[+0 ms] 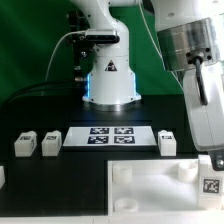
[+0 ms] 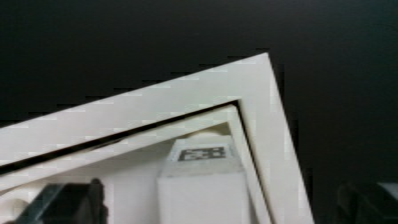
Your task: Assemble one leg
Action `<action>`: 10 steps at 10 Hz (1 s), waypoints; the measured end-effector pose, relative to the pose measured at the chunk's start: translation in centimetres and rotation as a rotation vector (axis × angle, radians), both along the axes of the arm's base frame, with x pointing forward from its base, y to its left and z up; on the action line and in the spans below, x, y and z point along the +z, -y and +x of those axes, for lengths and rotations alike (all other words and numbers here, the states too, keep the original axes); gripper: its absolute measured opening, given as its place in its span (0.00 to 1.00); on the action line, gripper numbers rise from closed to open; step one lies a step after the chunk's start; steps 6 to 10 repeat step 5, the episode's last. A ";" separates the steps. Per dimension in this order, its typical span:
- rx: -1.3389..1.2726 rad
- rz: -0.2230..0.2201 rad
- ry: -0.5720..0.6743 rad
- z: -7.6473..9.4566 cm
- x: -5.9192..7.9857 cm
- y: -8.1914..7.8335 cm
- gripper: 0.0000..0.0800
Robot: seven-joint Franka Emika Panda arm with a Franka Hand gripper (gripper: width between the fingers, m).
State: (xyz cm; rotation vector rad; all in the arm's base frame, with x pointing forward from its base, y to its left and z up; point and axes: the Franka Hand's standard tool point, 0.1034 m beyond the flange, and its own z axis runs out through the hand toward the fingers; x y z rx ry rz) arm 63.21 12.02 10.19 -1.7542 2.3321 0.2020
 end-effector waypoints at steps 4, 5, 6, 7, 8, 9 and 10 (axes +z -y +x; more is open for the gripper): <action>0.009 -0.001 0.001 0.0 -0.1 0.0 0.81; 0.013 -0.001 0.001 0.0 -0.1 -0.1 0.81; 0.013 -0.001 0.001 0.0 -0.1 -0.1 0.81; 0.013 -0.001 0.001 0.0 -0.1 -0.1 0.81; 0.013 -0.001 0.001 0.0 -0.1 -0.1 0.81; 0.013 -0.001 0.001 0.0 -0.1 -0.1 0.81; 0.013 -0.001 0.001 0.0 -0.1 -0.1 0.81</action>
Offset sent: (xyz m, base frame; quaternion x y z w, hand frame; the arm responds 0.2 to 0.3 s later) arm 0.0000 0.0000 0.0000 0.0000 0.0000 0.0000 1.0000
